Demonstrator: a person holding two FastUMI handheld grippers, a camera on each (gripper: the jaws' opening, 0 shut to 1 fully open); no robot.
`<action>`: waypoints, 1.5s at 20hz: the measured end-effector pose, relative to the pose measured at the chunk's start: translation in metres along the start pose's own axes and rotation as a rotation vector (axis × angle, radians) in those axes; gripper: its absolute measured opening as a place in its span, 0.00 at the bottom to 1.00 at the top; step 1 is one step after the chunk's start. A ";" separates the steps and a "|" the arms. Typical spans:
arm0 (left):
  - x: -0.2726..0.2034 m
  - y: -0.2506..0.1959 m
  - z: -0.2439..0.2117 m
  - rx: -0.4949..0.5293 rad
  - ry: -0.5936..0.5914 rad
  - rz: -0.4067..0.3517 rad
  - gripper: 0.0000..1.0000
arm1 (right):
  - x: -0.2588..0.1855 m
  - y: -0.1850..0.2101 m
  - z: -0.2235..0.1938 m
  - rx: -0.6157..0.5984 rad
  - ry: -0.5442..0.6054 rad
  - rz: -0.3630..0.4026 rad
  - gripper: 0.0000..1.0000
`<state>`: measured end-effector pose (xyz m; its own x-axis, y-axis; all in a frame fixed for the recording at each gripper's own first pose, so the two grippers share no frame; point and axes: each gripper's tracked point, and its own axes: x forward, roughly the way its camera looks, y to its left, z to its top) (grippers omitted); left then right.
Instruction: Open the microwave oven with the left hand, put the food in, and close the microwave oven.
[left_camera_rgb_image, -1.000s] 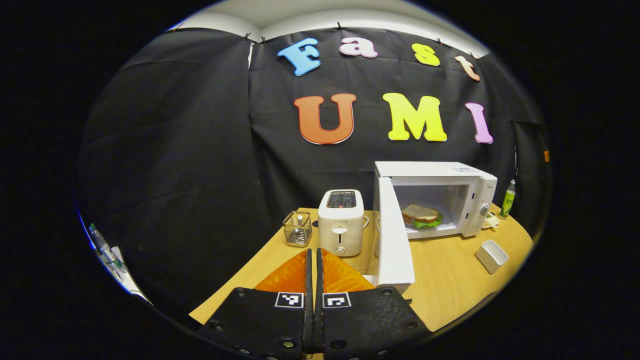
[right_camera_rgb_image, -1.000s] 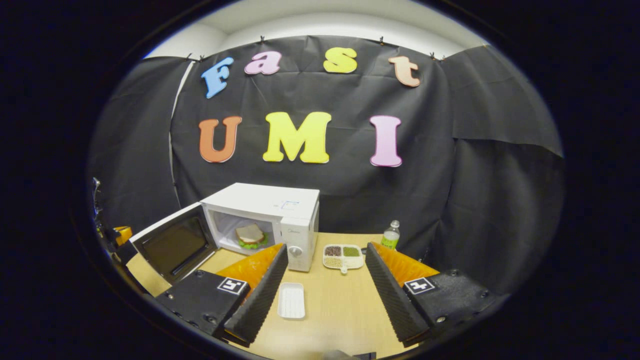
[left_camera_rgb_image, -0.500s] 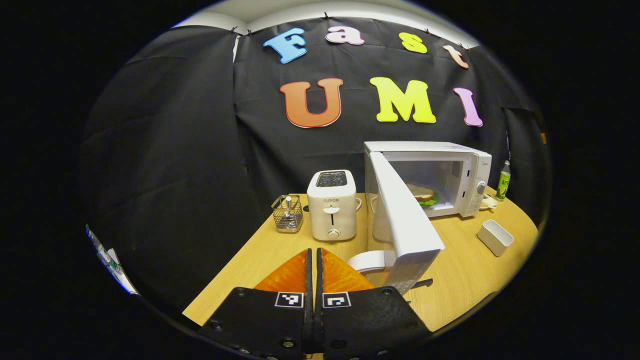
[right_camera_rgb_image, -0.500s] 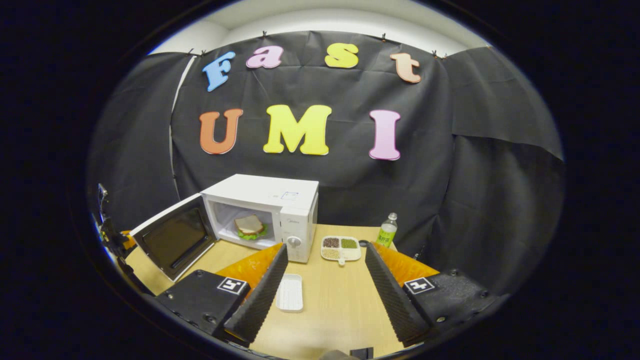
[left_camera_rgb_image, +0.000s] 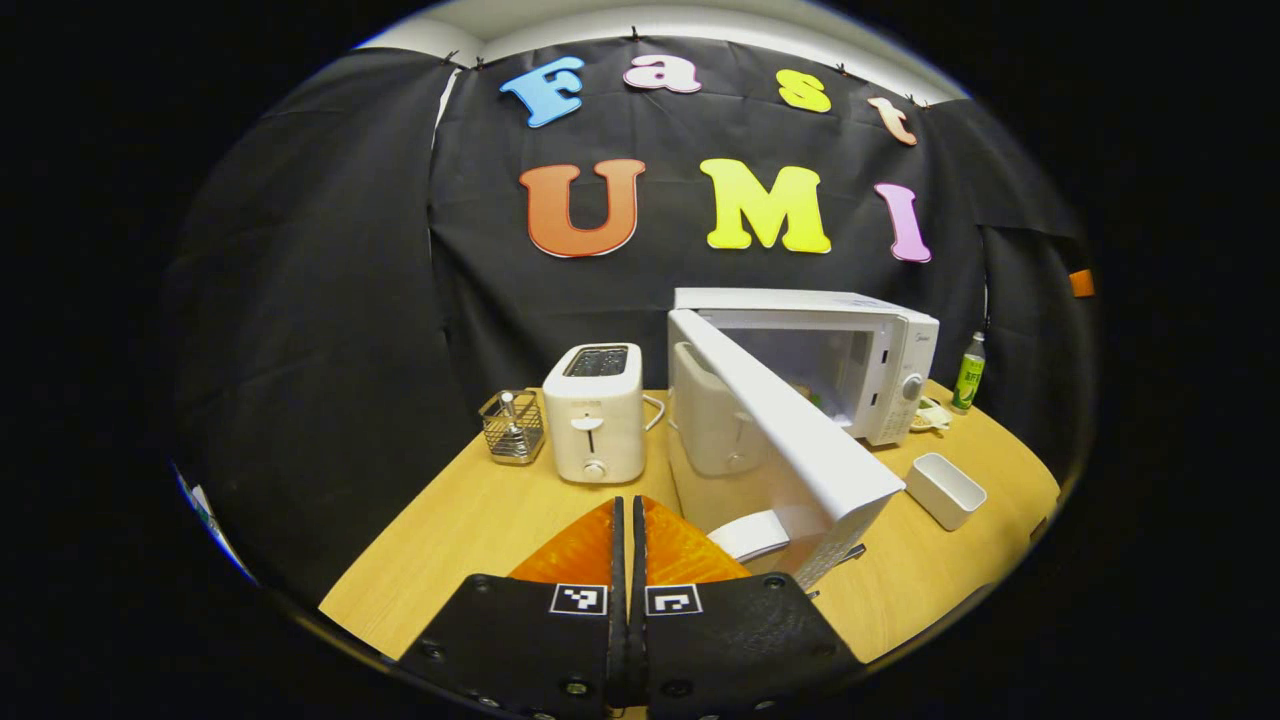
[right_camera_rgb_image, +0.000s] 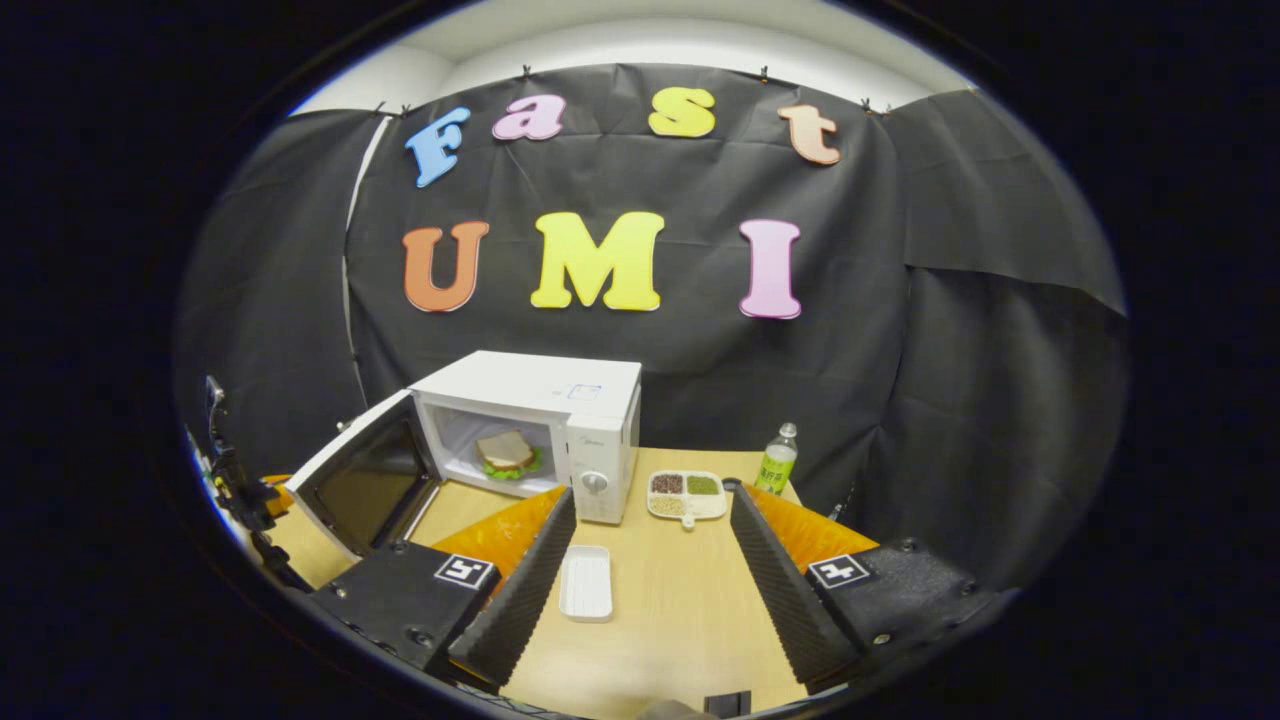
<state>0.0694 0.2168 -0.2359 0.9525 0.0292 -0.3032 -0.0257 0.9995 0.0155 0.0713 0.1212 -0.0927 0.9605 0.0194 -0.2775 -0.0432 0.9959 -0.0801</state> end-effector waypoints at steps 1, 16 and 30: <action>0.002 -0.010 0.002 0.004 -0.005 -0.018 0.00 | -0.001 -0.002 0.000 0.001 0.001 -0.002 0.99; 0.029 -0.143 0.017 0.100 -0.012 -0.237 0.00 | -0.005 -0.053 -0.009 0.051 0.032 -0.071 0.99; 0.081 -0.216 0.040 0.122 -0.018 -0.282 0.00 | -0.001 -0.113 -0.016 0.061 0.061 -0.120 0.99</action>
<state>0.1644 0.0034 -0.2257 0.9220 -0.2505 -0.2953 0.2762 0.9599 0.0480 0.0704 0.0074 -0.0987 0.9391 -0.1035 -0.3276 0.0892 0.9943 -0.0582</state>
